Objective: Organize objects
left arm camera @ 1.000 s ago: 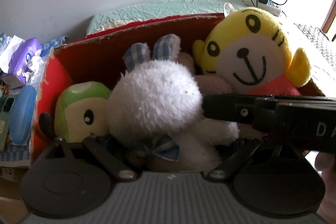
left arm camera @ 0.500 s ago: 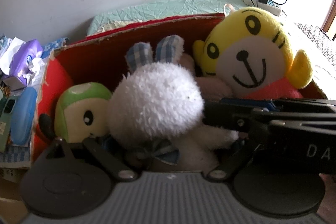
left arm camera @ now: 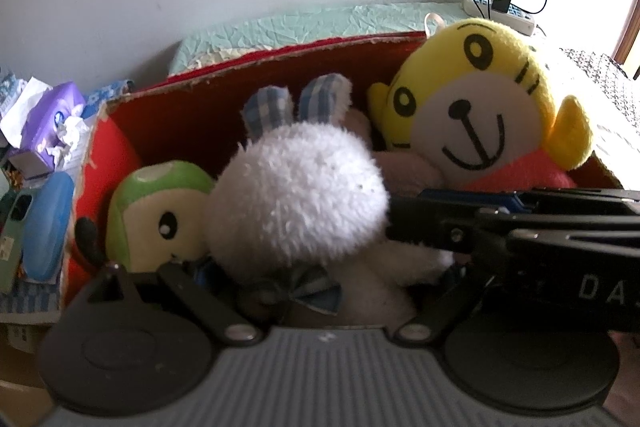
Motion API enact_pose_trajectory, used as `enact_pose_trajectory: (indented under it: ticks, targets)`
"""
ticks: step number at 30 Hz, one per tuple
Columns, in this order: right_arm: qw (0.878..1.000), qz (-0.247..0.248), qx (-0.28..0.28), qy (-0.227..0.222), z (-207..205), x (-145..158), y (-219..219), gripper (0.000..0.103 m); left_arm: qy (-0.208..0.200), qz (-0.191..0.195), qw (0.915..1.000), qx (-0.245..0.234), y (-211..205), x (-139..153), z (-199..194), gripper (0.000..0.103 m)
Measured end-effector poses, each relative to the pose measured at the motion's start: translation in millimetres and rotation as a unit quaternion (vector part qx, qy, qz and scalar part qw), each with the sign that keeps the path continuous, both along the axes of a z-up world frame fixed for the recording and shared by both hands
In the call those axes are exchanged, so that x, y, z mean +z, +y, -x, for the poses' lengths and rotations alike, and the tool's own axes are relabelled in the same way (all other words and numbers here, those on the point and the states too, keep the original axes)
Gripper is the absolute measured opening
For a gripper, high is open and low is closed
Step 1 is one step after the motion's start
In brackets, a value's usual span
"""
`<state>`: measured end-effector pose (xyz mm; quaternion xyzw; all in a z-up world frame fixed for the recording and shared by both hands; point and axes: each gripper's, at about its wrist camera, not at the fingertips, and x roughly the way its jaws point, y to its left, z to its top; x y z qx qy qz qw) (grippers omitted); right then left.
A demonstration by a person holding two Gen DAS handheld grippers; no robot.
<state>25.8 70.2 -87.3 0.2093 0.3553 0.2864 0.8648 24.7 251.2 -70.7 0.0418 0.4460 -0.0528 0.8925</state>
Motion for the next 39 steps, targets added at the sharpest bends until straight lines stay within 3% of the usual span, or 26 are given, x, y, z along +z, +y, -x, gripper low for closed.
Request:
enact_pose_trajectory:
  ticks: [14, 21, 27, 39]
  targets:
    - [1.000, 0.002, 0.003, 0.009, 2, 3, -3, 0.028, -0.002, 0.003, 0.9998, 0.019, 2, 4, -3, 0.094]
    - [1.000, -0.002, -0.008, 0.004, 10, 10, -20, 0.037, -0.001, -0.003, 0.9993, 0.037, -2, 10, 3, 0.094]
    - [1.000, -0.017, -0.009, -0.002, 18, 14, -32, 0.037, -0.026, -0.019, 0.9985, 0.043, -10, 26, 20, 0.099]
    - [0.999, -0.027, 0.015, -0.011, 21, 16, -41, 0.037, -0.034, -0.032, 0.9971, 0.060, -25, 36, 35, 0.099]
